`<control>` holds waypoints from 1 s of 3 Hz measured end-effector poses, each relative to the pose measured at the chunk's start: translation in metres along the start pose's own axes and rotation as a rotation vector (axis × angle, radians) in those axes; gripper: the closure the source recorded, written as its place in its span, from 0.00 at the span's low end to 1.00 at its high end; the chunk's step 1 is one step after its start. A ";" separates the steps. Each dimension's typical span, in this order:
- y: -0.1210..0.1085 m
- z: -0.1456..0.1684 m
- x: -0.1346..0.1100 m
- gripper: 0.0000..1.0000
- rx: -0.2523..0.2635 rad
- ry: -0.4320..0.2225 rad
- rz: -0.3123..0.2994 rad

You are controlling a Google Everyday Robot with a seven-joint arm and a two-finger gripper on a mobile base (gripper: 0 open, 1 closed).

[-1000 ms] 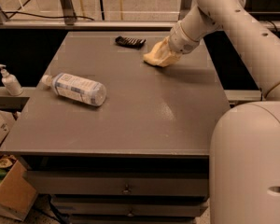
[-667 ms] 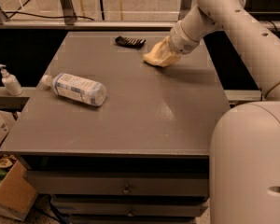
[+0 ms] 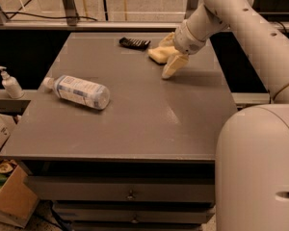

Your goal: Move sponge near rxbar chocolate

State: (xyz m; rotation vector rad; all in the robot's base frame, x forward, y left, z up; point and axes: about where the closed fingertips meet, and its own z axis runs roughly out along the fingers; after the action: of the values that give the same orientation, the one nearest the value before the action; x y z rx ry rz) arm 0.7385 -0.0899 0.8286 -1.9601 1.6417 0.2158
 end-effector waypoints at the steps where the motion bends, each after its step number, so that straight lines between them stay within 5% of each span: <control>1: -0.001 -0.003 -0.002 0.00 0.000 0.000 0.000; 2: 0.001 -0.002 -0.006 0.00 -0.011 -0.046 0.004; 3: -0.004 -0.031 -0.013 0.00 0.040 -0.120 0.005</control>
Offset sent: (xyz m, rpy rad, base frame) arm -0.0052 0.0030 0.0149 0.1004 0.0294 0.0345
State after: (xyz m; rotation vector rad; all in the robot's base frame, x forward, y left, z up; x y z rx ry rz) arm 0.7321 -0.0940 0.8617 -1.8765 1.5621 0.2946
